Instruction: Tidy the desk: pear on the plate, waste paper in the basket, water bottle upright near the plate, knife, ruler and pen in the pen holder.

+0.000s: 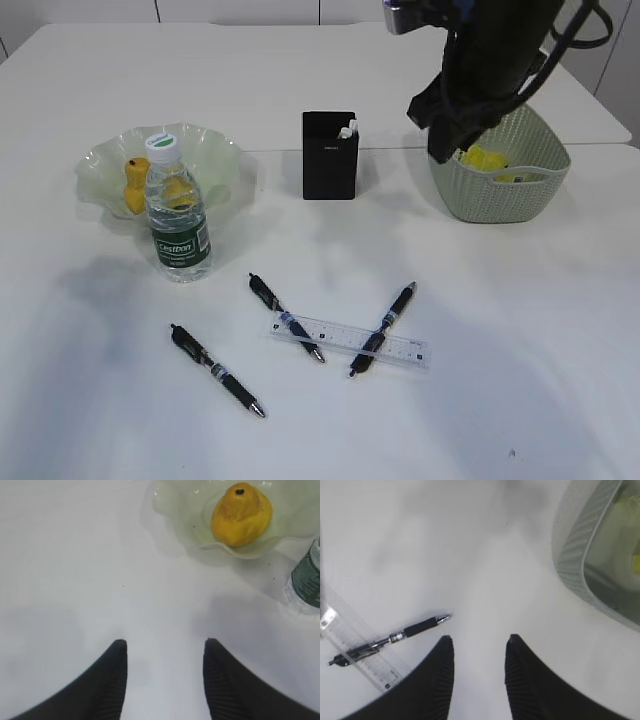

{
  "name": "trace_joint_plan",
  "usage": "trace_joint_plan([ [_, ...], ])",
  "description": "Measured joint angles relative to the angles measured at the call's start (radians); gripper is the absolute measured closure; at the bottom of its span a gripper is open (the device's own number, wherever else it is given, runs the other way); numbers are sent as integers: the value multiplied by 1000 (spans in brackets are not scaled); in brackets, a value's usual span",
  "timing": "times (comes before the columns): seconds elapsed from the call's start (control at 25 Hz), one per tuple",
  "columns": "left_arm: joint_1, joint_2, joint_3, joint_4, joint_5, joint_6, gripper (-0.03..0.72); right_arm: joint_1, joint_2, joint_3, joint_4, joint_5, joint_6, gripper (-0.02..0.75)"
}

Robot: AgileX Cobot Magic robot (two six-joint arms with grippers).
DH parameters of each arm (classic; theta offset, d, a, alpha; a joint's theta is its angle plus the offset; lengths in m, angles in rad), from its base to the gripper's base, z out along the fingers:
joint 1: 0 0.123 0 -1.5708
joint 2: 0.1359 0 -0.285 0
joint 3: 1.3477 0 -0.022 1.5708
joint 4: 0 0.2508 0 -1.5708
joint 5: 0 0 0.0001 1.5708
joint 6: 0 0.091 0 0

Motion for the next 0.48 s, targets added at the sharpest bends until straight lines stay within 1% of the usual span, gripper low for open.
trace_joint_plan([
  [0.2, 0, 0, 0, -14, 13, 0, 340, 13, -52, 90, 43, -2, -72, 477],
  [0.48, 0, 0, 0, -20, 20, 0, 340, 102, -82, 166, 55, -4, -170, 477],
])
